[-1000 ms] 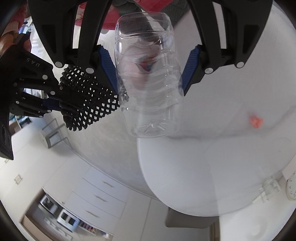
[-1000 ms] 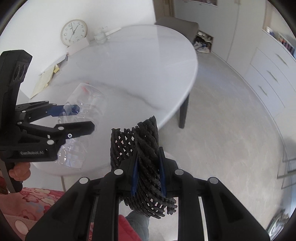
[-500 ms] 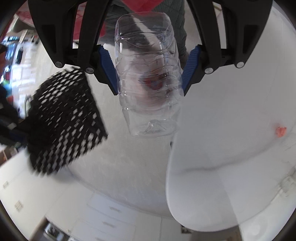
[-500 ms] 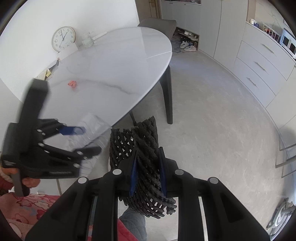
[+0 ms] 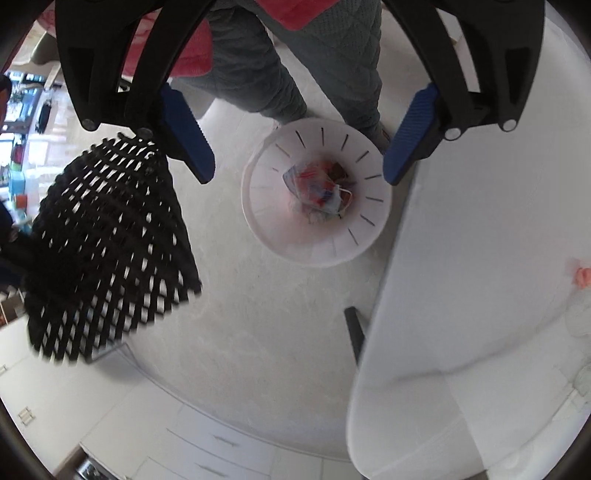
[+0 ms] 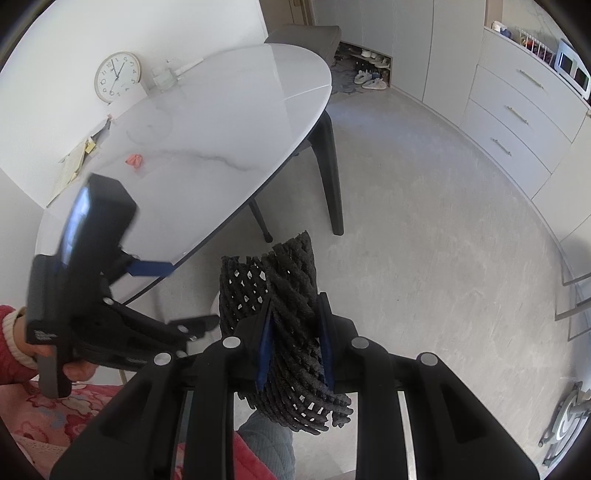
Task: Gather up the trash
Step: 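Carry the bottle and net sleeve over the white bin and open both grippers, then grasp the pink crumpled tissue with the right gripper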
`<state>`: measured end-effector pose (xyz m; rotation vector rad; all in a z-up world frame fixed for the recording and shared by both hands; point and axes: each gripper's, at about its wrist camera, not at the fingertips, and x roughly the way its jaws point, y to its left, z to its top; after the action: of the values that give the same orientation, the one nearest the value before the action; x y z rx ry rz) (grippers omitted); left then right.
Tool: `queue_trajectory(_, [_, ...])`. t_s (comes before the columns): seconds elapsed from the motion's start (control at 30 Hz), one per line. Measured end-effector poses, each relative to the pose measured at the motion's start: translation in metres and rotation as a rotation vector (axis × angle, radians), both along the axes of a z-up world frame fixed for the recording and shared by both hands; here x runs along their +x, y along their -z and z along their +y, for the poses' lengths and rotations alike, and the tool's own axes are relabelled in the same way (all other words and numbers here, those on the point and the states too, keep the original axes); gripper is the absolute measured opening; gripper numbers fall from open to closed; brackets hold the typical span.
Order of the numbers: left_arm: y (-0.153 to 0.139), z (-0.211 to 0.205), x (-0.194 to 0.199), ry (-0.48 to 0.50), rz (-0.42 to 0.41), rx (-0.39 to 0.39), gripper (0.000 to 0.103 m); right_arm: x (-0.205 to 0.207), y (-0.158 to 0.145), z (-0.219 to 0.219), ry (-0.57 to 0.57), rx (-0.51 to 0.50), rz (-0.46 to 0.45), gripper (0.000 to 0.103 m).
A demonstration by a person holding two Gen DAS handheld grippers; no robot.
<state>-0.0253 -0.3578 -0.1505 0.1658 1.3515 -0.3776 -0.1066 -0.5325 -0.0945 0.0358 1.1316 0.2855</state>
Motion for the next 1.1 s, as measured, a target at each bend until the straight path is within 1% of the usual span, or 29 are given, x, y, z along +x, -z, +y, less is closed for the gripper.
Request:
queue_trajectory(0.1, [-0.013, 0.016, 0.002, -0.041, -0.03, 0.011, 0.089, 0.002, 0.004, 0.003, -0.005, 0.003, -0.009, 0.027])
queue_trajectory(0.13, [-0.019, 0.024, 0.003, -0.064, -0.048, 0.017, 0.089, 0.003, 0.007, 0.005, -0.01, -0.004, -0.013, 0.03])
queue_trajectory(0.2, [-0.03, 0.043, 0.001, -0.108, -0.072, 0.02, 0.09, 0.005, 0.017, 0.013, -0.034, -0.004, -0.012, 0.032])
queue_trajectory(0.23, [-0.035, 0.047, -0.003, -0.127, -0.08, 0.02, 0.091, 0.006, 0.024, 0.018, -0.048, 0.006, -0.004, 0.032])
queue_trajectory(0.3, [-0.048, 0.074, 0.0, -0.187, -0.103, 0.024, 0.092, 0.009, 0.038, 0.03, -0.078, 0.007, 0.008, 0.032])
queue_trajectory(0.43, [-0.068, 0.121, -0.001, -0.292, -0.152, 0.071, 0.092, 0.014, 0.068, 0.055, -0.132, 0.006, 0.038, 0.032])
queue_trajectory(0.47, [-0.071, 0.129, -0.002, -0.309, -0.16, 0.081, 0.092, 0.016, 0.082, 0.064, -0.147, 0.014, 0.064, 0.033])
queue_trajectory(0.5, [-0.074, 0.137, -0.003, -0.325, -0.165, 0.09, 0.092, 0.017, 0.09, 0.07, -0.157, 0.014, 0.078, 0.036])
queue_trajectory(0.53, [-0.076, 0.147, -0.004, -0.344, -0.168, 0.098, 0.093, 0.018, 0.103, 0.079, -0.168, 0.002, 0.098, 0.049])
queue_trajectory(0.57, [-0.078, 0.157, -0.005, -0.367, -0.169, 0.104, 0.095, 0.019, 0.11, 0.084, -0.172, -0.009, 0.112, 0.066])
queue_trajectory(0.63, [-0.08, 0.17, -0.002, -0.401, -0.171, 0.113, 0.095, 0.021, 0.128, 0.098, -0.189, -0.044, 0.155, 0.075])
queue_trajectory(0.7, [-0.076, 0.189, -0.001, -0.441, -0.155, 0.116, 0.095, 0.023, 0.135, 0.105, -0.2, -0.068, 0.186, 0.078])
queue_trajectory(0.73, [-0.074, 0.196, -0.001, -0.455, -0.15, 0.117, 0.095, 0.024, 0.134, 0.109, -0.201, -0.075, 0.186, 0.08])
queue_trajectory(0.77, [-0.07, 0.205, 0.0, -0.477, -0.142, 0.117, 0.095, 0.025, 0.128, 0.112, -0.2, -0.078, 0.174, 0.086])
queue_trajectory(0.8, [-0.07, 0.215, 0.0, -0.491, -0.14, 0.115, 0.095, 0.027, 0.12, 0.115, -0.198, -0.081, 0.156, 0.089])
queue_trajectory(0.83, [-0.07, 0.222, 0.001, -0.504, -0.139, 0.113, 0.095, 0.028, 0.11, 0.118, -0.194, -0.084, 0.136, 0.094])
queue_trajectory(0.87, [-0.07, 0.229, 0.002, -0.519, -0.145, 0.11, 0.095, 0.033, 0.094, 0.123, -0.187, -0.085, 0.102, 0.097])
queue_trajectory(0.97, [-0.078, 0.243, 0.003, -0.552, -0.171, 0.101, 0.095, 0.044, 0.058, 0.136, -0.186, -0.068, 0.044, 0.099])
queue_trajectory(1.0, [-0.082, 0.25, 0.005, -0.562, -0.18, 0.094, 0.095, 0.05, 0.041, 0.144, -0.191, -0.063, 0.016, 0.1])
queue_trajectory(1.1, [-0.093, 0.269, 0.012, -0.586, -0.211, 0.078, 0.095, 0.066, 0.004, 0.169, -0.227, -0.058, -0.059, 0.101])
